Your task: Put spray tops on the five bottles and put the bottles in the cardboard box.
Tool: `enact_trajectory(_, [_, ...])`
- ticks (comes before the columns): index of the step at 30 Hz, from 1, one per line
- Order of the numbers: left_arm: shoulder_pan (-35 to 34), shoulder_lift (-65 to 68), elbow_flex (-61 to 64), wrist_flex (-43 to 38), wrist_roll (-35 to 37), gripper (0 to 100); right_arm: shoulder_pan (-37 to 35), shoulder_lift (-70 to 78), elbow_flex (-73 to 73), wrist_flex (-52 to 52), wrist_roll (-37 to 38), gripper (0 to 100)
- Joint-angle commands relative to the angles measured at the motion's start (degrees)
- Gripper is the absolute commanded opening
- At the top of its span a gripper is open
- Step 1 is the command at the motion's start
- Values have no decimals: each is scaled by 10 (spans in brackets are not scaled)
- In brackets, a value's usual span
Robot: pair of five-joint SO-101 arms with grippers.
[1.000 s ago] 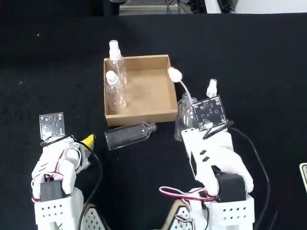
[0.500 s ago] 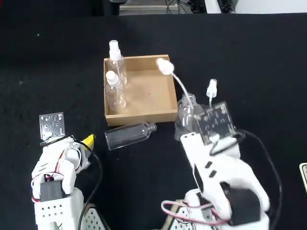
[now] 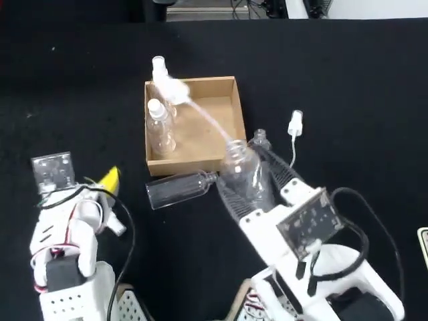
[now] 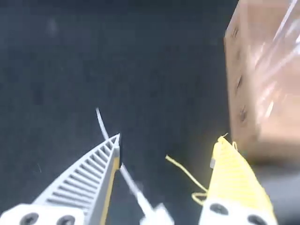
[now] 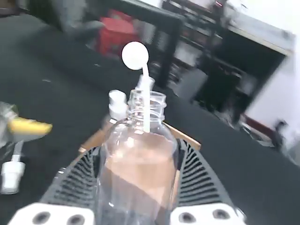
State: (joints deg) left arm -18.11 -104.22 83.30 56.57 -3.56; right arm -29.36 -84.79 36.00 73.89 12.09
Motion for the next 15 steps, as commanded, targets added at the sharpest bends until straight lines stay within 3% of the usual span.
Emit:
enact_trajectory(1, [-7,2,-80,-51,22,289,-57,-2,-29,-32,-3,11])
enact_trajectory(7, [6,3,-120,-106,98,289,-106,-1,-12,-90,-3,11])
enact_trajectory(15, [51,2,-153,-153,158,289,-112,-2,10,-103,-3,11])
